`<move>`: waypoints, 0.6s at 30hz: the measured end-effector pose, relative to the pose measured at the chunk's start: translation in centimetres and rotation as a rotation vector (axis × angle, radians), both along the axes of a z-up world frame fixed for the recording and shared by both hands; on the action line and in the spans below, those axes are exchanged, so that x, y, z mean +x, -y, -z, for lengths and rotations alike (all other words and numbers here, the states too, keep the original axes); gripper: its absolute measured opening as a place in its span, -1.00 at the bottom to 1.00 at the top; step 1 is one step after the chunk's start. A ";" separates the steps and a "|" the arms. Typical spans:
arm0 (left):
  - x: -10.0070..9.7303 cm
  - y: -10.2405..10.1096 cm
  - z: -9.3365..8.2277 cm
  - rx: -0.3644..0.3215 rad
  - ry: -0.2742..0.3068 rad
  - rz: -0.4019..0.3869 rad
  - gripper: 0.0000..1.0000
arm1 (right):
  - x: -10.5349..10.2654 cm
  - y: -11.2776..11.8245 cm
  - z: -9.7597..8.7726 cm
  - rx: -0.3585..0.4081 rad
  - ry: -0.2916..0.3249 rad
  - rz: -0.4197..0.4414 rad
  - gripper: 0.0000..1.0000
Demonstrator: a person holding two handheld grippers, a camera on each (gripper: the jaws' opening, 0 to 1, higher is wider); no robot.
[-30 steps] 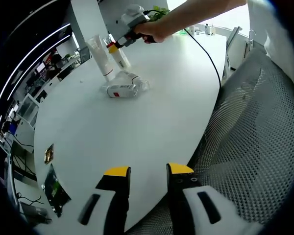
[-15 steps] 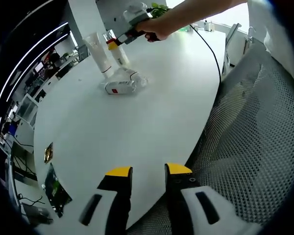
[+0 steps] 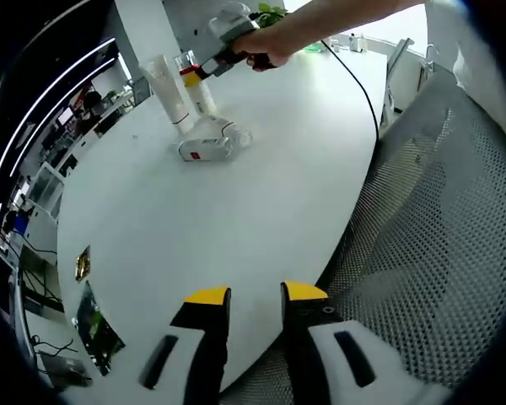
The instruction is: Arrange the skincare products in the storage area until every visible bottle or jar stands upright without overlapping.
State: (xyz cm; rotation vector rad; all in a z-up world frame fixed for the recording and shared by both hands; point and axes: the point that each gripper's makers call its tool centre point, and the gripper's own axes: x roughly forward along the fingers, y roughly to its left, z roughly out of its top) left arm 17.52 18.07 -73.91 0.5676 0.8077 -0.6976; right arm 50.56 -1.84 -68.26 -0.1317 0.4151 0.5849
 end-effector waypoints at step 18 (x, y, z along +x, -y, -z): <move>-0.2 0.1 0.1 0.003 -0.009 0.007 -0.66 | -2.1 0.0 0.8 0.069 -0.099 -0.022 -0.69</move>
